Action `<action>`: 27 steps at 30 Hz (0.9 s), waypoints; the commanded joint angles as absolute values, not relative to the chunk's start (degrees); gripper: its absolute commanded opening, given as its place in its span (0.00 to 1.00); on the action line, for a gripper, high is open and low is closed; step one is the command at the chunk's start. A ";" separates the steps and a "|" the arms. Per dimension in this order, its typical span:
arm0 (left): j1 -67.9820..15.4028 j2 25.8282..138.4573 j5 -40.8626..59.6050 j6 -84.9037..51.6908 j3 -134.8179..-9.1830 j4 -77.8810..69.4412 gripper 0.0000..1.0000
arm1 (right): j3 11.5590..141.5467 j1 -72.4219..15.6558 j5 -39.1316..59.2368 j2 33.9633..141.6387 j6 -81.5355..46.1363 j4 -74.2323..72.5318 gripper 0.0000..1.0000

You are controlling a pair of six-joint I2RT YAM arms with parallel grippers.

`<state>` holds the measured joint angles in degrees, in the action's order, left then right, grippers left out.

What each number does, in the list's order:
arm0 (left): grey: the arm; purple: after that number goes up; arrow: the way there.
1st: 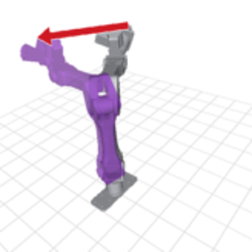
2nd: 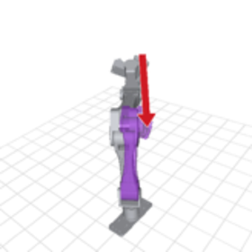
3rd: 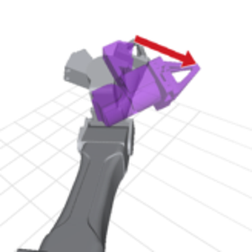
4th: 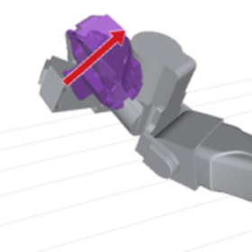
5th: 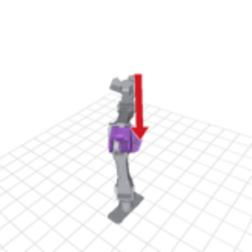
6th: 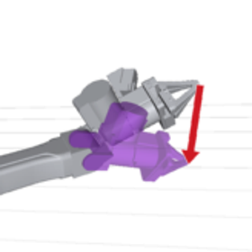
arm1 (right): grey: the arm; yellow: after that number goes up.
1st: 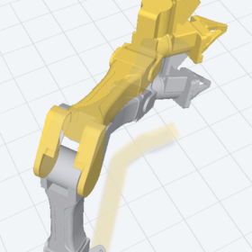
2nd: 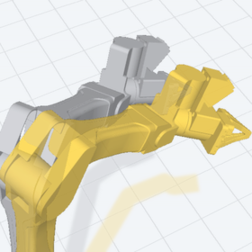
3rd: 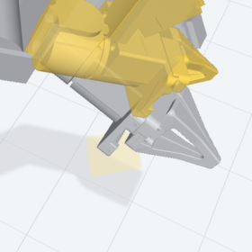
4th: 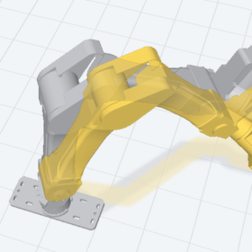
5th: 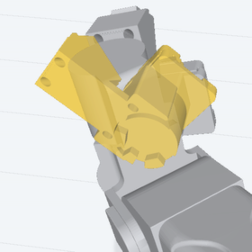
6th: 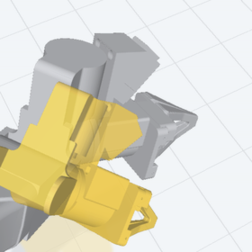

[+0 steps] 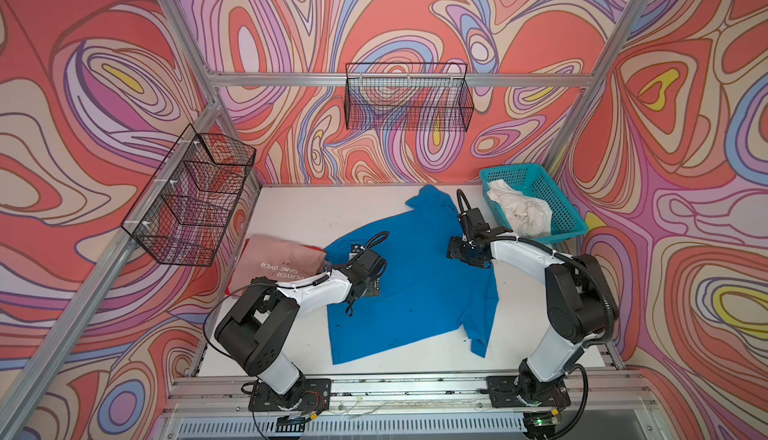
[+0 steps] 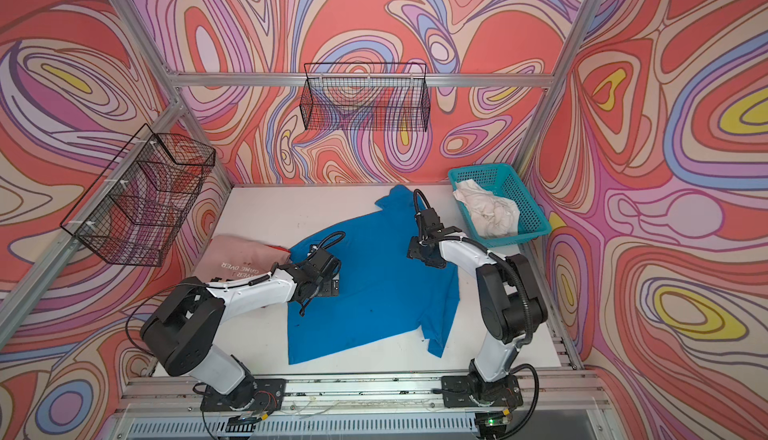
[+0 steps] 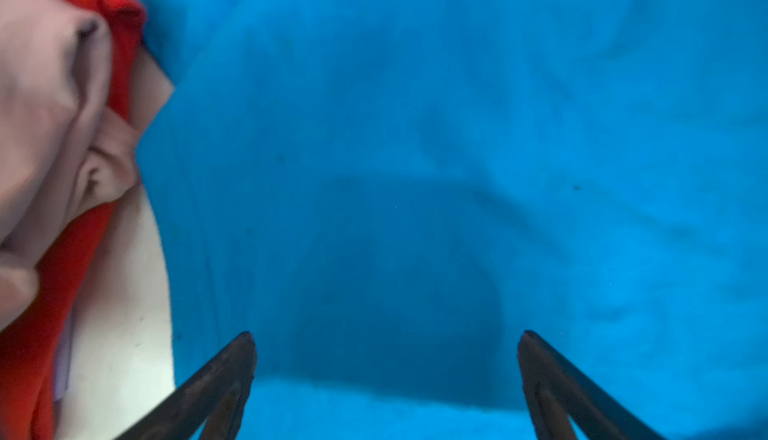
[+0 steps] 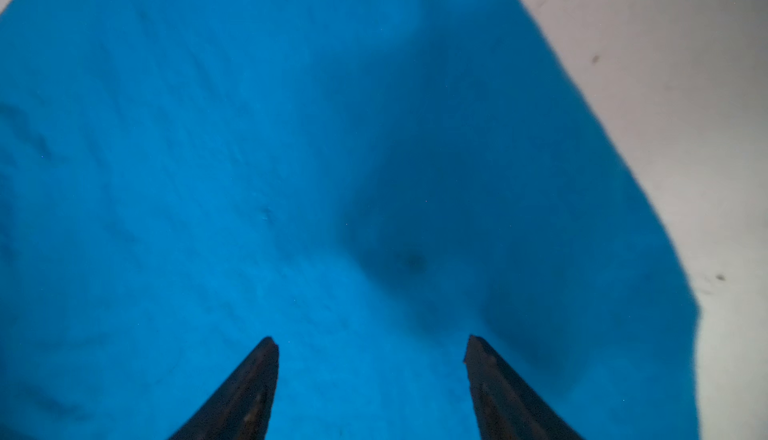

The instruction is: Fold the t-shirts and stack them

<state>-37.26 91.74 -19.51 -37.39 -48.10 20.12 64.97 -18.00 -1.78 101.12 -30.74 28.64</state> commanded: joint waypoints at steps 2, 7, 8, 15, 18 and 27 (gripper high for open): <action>-36.18 91.76 -19.39 -39.51 -47.93 24.41 1.00 | 64.29 -20.09 0.17 105.49 -31.58 24.72 0.73; -33.89 90.76 -20.73 -39.90 -48.72 26.39 1.00 | 64.84 -25.81 1.36 109.57 -33.58 22.24 0.73; -33.35 90.35 -20.94 -40.00 -48.78 26.78 1.00 | 64.52 -26.84 2.05 110.28 -34.43 20.98 0.72; -32.70 90.24 -21.51 -38.94 -50.05 27.77 1.00 | 65.46 -36.10 0.41 114.83 -38.70 19.82 0.72; -32.70 90.70 -21.32 -38.94 -49.78 27.53 1.00 | 65.07 -38.83 -0.32 114.21 -39.97 20.25 0.72; -32.70 91.32 -20.45 -38.17 -50.32 27.08 1.00 | 57.30 -26.60 -0.33 102.67 -38.66 22.71 0.75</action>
